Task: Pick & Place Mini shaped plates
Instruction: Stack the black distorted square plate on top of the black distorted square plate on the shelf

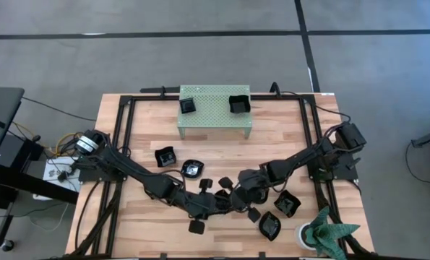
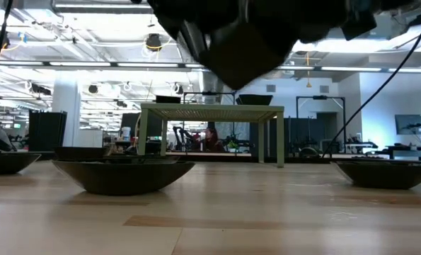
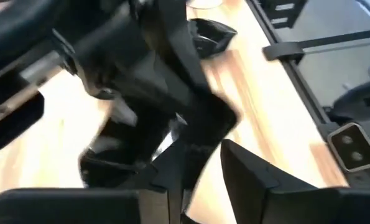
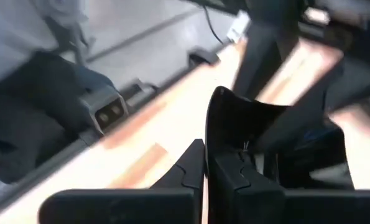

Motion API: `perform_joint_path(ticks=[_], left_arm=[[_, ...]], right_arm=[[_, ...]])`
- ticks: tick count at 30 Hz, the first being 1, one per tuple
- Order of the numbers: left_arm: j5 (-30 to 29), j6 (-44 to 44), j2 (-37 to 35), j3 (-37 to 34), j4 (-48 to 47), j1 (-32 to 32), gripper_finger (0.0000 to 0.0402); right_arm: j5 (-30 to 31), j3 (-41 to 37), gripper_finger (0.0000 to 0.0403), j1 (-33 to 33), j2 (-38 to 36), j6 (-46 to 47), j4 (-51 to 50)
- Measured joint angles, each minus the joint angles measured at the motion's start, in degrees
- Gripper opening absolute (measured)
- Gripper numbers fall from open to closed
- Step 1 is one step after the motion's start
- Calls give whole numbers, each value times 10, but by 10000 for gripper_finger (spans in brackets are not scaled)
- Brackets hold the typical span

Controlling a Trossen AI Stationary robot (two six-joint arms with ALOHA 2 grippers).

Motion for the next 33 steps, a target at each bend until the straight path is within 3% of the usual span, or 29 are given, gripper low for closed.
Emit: perform_joint_path(ticks=[5,13,18,23,30,33], left_arm=[[-30,-11,-2,3,16,2,108],[-72,-31,-2,2,12,2,108],[-68,-31,-2,2,10,1,108],[-68,-31,-1,2,10,1,108],[-66,-31,-1,2,11,1,108],[-66,-31,-1,2,14,2,108]], right_arm=[[74,0,2,0,-14,0,-58],[177,0,2,26,-94,37,-194],[354,0,3,33,-152,-1,-292],[498,0,4,-5,-206,-108,-282],[506,0,3,-149,-264,-182,-229],[434,0,2,-226,-270,-184,-229]])
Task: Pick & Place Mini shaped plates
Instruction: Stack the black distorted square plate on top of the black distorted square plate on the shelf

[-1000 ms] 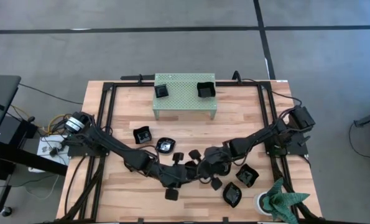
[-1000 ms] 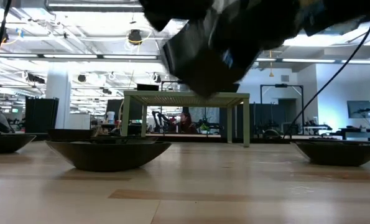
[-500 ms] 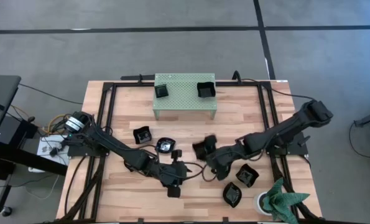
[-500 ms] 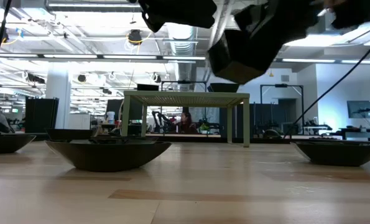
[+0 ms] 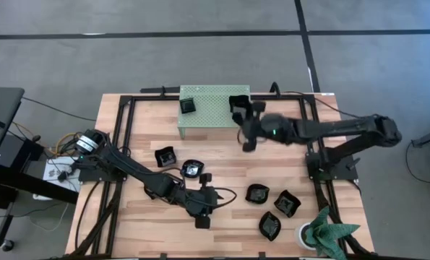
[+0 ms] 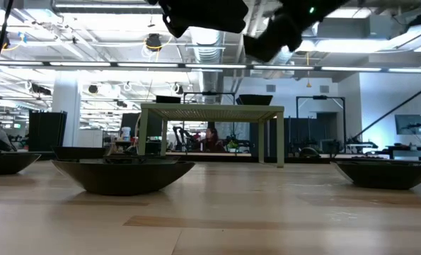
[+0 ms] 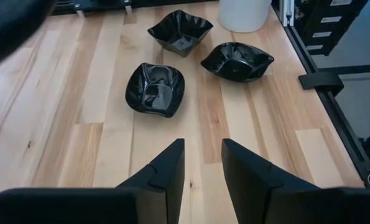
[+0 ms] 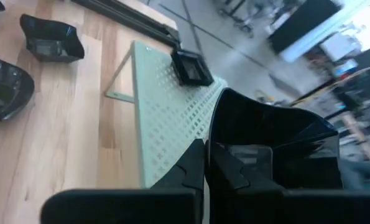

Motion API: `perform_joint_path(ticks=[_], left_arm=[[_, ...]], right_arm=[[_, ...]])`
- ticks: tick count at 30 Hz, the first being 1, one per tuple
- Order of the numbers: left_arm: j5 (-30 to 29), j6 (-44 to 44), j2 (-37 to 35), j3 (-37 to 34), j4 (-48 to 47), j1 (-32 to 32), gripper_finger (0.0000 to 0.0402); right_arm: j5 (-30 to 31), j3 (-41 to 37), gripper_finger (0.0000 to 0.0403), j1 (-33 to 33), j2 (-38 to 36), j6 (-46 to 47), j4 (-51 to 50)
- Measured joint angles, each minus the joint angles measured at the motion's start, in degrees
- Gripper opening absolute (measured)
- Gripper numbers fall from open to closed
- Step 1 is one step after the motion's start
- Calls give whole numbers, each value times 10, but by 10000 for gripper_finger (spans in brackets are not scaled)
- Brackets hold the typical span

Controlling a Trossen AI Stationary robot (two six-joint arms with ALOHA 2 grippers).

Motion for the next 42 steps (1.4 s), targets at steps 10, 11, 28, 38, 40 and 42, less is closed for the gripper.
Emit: perform_joint_path(ticks=[10,11,28,38,40,42], left_arm=[[0,0,0,0,1,3,108],[0,0,0,0,1,3,108],[0,0,0,0,3,3,108],[0,0,0,0,3,3,108],[0,0,0,0,3,3,108],[0,0,0,0,3,3,108]], right_arm=[[-173,34,1,-152,45,4,-38],[-181,43,1,-160,50,4,-41],[-265,191,1,-240,148,-70,-267],[-268,194,25,-247,148,-70,-279],[-268,194,36,-247,148,-70,-278],[-268,194,48,-246,148,-70,-278]])
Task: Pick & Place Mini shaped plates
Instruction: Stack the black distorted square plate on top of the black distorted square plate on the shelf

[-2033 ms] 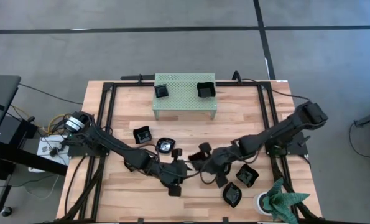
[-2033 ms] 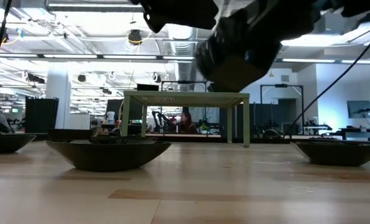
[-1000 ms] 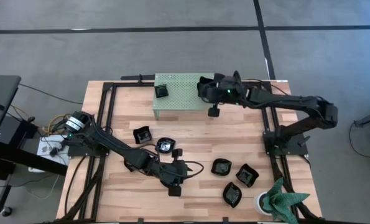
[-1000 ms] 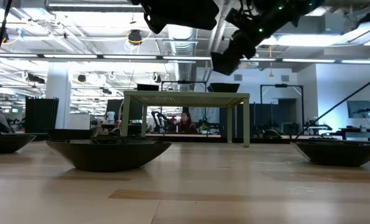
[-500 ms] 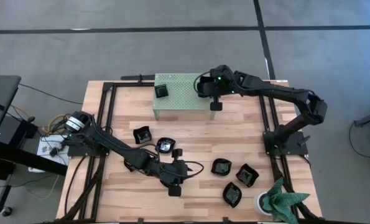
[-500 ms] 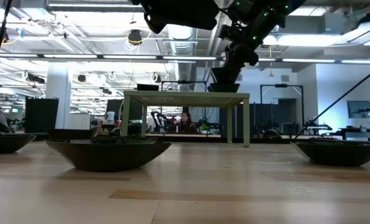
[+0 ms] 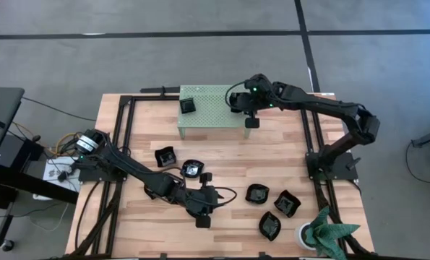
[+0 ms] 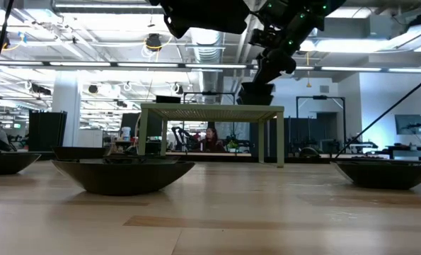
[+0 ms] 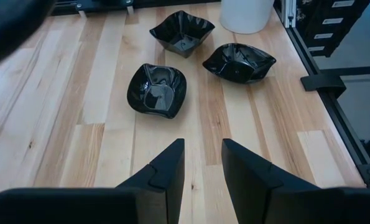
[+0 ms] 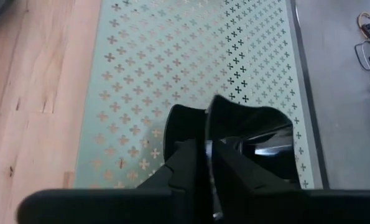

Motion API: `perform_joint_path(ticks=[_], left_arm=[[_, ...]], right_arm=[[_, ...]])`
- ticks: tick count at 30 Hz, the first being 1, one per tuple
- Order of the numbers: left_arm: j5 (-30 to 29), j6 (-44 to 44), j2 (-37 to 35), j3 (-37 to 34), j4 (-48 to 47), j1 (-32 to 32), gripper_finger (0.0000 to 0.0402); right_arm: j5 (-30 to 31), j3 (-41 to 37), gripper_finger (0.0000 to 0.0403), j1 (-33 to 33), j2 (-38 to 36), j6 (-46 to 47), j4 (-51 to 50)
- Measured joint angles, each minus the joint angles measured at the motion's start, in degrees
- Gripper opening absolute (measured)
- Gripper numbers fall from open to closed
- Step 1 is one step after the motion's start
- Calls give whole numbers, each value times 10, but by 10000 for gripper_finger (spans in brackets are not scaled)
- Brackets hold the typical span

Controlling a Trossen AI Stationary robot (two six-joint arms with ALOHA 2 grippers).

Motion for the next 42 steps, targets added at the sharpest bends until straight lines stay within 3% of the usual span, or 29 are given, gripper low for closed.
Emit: perform_joint_path(ticks=[10,18,25,29,33,39,42], left_arm=[[0,0,0,0,0,0,108],[0,0,0,0,0,0,108],[0,0,0,0,2,0,108],[0,-2,0,0,4,0,108],[0,-21,0,0,7,-1,108],[0,-36,0,0,7,-4,108],[0,-36,0,0,7,-9,108]], right_arm=[[1,0,80,14,-1,24,-3],[42,31,84,89,-13,92,-80],[45,85,84,206,-29,289,-303],[36,82,84,286,-28,486,-421],[15,47,84,384,-28,678,-463],[2,-5,84,539,-28,849,-476],[33,-30,84,601,-39,935,-467]])
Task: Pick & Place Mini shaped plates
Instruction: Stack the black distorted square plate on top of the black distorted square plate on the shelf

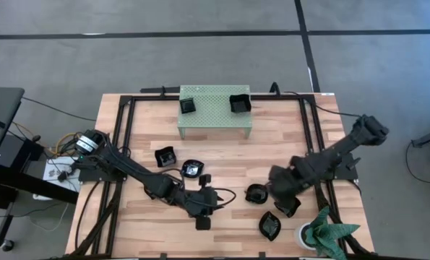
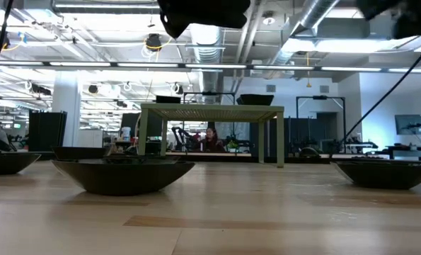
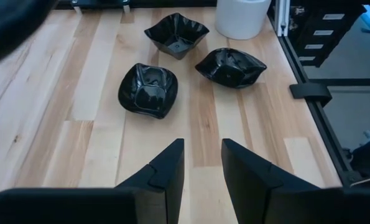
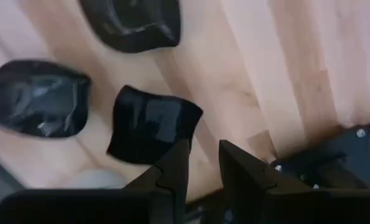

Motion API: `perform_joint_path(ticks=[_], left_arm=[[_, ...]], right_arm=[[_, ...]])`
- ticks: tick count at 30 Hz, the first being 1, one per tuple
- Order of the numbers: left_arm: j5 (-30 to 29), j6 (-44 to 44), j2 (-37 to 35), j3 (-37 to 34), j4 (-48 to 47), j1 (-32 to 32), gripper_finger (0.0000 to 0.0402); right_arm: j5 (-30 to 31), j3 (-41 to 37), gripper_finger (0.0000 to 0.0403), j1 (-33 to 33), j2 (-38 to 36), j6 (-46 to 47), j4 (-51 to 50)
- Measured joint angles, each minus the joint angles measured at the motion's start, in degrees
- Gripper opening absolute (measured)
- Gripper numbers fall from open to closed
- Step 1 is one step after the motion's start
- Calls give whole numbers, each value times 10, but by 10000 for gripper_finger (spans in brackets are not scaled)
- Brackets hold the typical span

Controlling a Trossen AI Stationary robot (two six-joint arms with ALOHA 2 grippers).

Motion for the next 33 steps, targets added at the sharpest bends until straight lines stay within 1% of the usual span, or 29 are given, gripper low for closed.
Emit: perform_joint_path(ticks=[2,7,11,17,23,27,33], left_arm=[[1,0,0,0,0,-2,108],[0,0,0,0,2,-4,108],[0,0,0,0,3,-4,108],[0,0,0,0,4,-4,108],[0,0,0,0,5,-4,108],[0,0,0,0,5,-4,108],[0,0,0,0,5,-4,108]], right_arm=[[16,-20,84,27,-2,48,34],[-8,-69,84,92,19,73,133],[-8,-80,84,121,45,127,188],[-2,-80,84,127,98,167,207],[-18,-80,84,127,142,176,216],[-23,-80,84,127,139,176,218],[-19,-79,84,127,110,177,223]])
